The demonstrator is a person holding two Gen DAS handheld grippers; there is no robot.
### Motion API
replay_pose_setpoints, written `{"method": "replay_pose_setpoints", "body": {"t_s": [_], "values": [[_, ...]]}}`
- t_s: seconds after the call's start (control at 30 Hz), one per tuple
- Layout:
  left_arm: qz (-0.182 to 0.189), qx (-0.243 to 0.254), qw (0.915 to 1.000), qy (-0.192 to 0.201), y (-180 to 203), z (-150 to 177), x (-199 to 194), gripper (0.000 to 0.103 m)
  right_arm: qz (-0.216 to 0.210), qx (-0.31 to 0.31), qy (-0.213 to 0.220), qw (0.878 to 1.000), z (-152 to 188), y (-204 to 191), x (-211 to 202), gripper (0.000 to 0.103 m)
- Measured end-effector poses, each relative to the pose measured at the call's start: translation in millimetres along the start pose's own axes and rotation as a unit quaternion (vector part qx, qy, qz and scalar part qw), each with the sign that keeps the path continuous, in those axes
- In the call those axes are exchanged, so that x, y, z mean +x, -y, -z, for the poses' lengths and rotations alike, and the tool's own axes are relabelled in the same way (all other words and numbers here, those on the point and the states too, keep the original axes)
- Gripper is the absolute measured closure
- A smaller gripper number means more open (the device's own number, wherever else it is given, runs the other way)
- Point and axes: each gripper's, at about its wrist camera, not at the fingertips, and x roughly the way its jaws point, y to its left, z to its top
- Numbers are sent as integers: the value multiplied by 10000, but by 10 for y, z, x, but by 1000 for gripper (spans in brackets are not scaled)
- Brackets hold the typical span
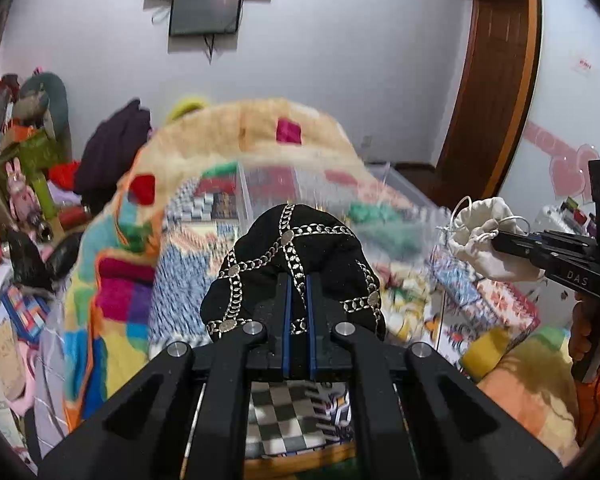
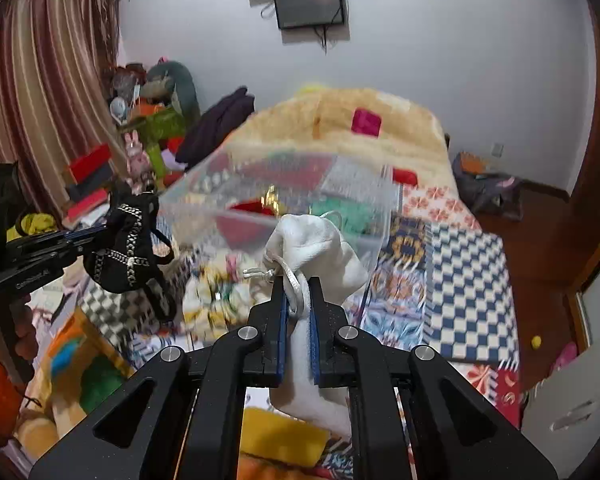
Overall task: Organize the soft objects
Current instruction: 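Grasp the black chain-pattern bag with the left tool while the right tool grasps the white pouch, then lower the black bag into the box with the left tool while the right releases the white pouch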
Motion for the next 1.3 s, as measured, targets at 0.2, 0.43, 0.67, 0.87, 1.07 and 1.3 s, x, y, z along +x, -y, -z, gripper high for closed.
{"method": "replay_pose_setpoints", "body": {"t_s": [0.2,0.43,0.67,0.87,1.07,1.3], "values": [[29,88,9989,458,46,-288,-113,98,6,-27,425,9991,-275,-4,-82,95],[75,153,9972,730,83,-605,75,98,12,-73,747,9972,-565,-3,-19,95],[26,191,9981,592,87,-758,441,98,-37,-132,723,9973,-741,-5,237,95],[52,186,9992,347,36,-754,791,98,-49,-237,454,9987,-774,-30,570,95],[69,338,9994,29,72,-714,1171,97,-42,-338,-1,9994,-705,-36,922,95],[171,474,9978,-442,151,-609,1491,97,-3,-432,-471,9980,-623,-22,1208,95]]}}
